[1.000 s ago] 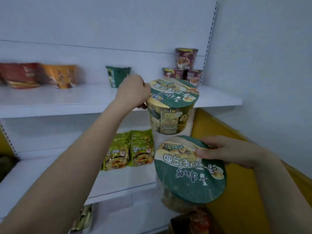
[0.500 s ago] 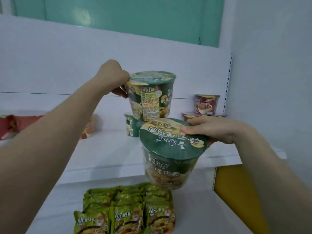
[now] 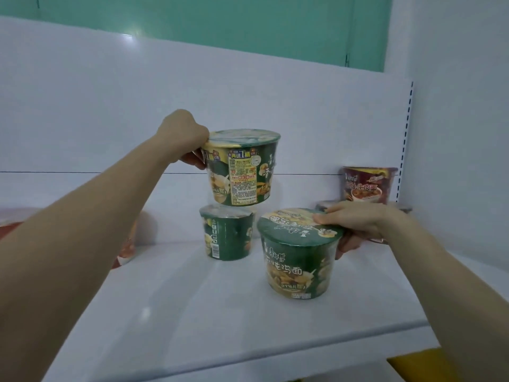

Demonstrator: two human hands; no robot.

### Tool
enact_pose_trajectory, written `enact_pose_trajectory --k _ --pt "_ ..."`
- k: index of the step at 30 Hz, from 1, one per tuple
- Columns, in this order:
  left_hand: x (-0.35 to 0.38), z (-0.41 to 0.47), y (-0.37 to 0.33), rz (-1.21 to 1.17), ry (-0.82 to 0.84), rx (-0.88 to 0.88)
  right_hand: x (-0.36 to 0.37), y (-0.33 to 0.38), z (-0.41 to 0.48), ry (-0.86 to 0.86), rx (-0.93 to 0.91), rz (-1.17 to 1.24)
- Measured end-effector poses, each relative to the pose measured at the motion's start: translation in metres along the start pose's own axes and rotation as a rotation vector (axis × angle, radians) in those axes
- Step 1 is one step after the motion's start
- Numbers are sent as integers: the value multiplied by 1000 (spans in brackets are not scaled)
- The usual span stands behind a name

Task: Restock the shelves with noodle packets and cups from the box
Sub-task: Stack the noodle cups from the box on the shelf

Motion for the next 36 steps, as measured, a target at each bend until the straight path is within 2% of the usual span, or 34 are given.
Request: enact_pose_trajectory --k 17,28,36 --pt "53 54 28 102 -62 -111 -4 -10 117 124 15 28" --pt "79 69 32 108 -34 -120 -9 2 156 -17 14 -25" --pt "93 82 43 115 -21 -155 -11 0 185 -98 65 28"
Point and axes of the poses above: each hand's wrist, its own z-axis towards the middle knuckle, its own x-axis out of the palm, y = z × x, the point moved 4 cm from there along z, towards the middle knuckle, and after that the axes turned 6 degrees about -z, right-handed, at the moved point
